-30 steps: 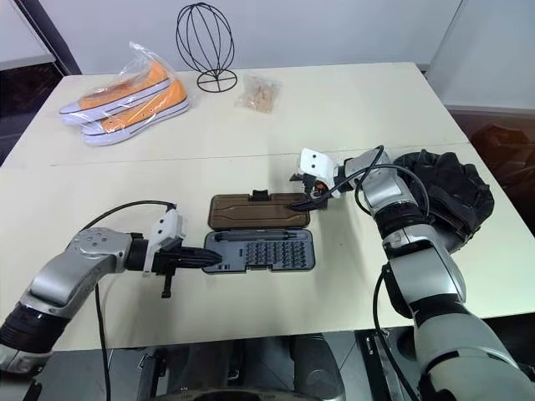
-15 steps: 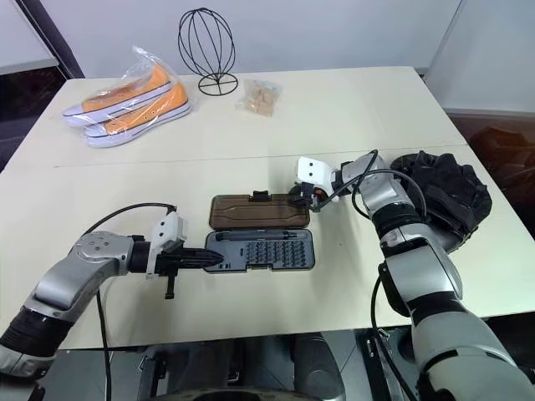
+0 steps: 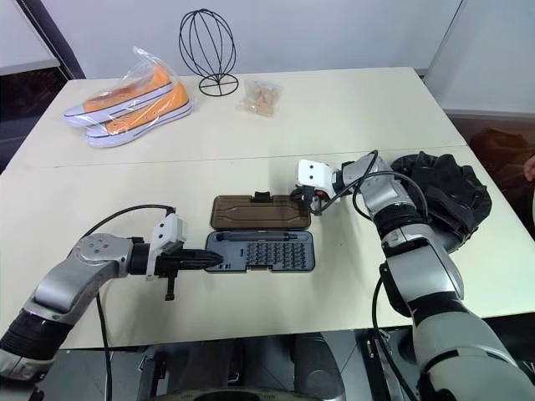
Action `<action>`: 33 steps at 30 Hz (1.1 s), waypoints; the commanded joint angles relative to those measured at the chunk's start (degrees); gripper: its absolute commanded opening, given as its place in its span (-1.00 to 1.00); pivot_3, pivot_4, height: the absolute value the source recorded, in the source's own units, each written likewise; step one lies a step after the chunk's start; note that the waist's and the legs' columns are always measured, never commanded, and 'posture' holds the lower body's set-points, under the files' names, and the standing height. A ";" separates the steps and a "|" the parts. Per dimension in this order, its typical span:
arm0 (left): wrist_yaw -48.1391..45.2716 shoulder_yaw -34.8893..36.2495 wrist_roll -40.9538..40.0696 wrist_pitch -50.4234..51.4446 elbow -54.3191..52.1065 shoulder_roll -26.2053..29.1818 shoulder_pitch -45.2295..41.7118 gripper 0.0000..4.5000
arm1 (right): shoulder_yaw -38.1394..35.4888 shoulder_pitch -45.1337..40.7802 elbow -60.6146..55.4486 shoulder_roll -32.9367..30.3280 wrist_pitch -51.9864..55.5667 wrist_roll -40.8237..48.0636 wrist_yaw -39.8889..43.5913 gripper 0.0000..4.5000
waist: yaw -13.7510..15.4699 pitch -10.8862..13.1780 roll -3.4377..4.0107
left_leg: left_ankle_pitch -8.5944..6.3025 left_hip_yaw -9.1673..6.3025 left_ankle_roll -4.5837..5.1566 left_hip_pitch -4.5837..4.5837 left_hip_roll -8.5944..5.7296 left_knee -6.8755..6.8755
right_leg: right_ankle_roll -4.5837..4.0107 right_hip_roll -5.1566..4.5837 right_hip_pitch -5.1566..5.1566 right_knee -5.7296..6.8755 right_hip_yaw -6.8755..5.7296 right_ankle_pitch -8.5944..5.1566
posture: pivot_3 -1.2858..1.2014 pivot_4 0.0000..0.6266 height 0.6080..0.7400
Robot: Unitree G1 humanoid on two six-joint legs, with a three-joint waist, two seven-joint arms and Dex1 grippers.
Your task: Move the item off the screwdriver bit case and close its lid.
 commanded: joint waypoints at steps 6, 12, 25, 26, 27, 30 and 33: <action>-0.09 -0.97 1.14 1.03 0.29 0.05 1.06 -1.00 | 0.46 1.53 -2.52 -0.43 -0.72 -0.60 0.37 -0.92 | 0.01 0.00 0.00 | 0.00 0.00 0.00 0.01 0.00 0.00 | 0.00 0.00 0.01 0.00 0.00 0.00 | 0.03 -0.52 1.00; -0.17 -0.96 1.06 1.30 0.87 -0.04 1.08 -1.00 | 1.00 1.96 -6.45 -2.08 -3.71 -2.50 -2.27 -0.92 | 0.07 0.00 0.00 | 0.00 0.00 0.00 0.00 0.00 -0.01 | 0.00 0.00 0.01 -0.03 0.00 0.00 | 0.03 -0.52 1.00; 0.52 -0.49 0.57 2.15 0.19 -0.18 2.23 -1.00 | -5.22 15.36 -48.69 -9.91 14.08 -0.81 -6.70 -0.92 | 0.72 0.00 0.01 | -0.01 -0.02 0.01 -0.07 0.00 -0.02 | 0.00 -0.02 -0.04 -0.06 -0.01 0.00 | 0.03 -0.52 1.00; 0.59 -0.42 0.47 2.28 0.09 -0.21 2.32 -1.00 | -5.43 16.66 -51.30 -10.48 15.09 -0.96 -7.06 -0.92 | 0.75 0.00 0.01 | -0.01 -0.02 0.01 -0.07 0.00 -0.02 | 0.00 -0.02 -0.04 -0.08 -0.01 -0.01 | 0.03 -0.52 1.00; 0.68 -0.28 0.26 2.52 -0.03 -0.30 2.38 -1.00 | -5.79 18.12 -53.98 -11.06 15.98 -1.36 -7.81 -0.92 | 0.75 0.00 0.01 | -0.01 -0.02 0.02 -0.07 0.00 -0.02 | 0.00 -0.01 -0.03 -0.08 -0.01 -0.01 | 0.03 -0.52 1.00; 0.90 0.49 -0.69 3.60 -0.46 -0.58 2.47 -1.00 | -6.82 21.27 -60.19 -12.03 19.09 -1.37 -9.54 -0.92 | 0.64 0.00 0.01 | -0.01 -0.02 0.02 -0.07 0.00 -0.02 | 0.00 -0.01 -0.03 -0.09 -0.01 -0.01 | 0.03 -0.52 1.00; 0.81 1.34 -1.81 4.89 -1.21 -0.43 2.62 -0.89 | -7.07 22.87 -63.19 -12.70 21.05 -0.96 -10.42 -0.97 | 0.62 0.00 0.01 | -0.01 -0.01 0.02 -0.06 0.01 -0.02 | 0.00 0.01 -0.03 -0.09 -0.01 -0.01 | 0.03 -0.52 1.00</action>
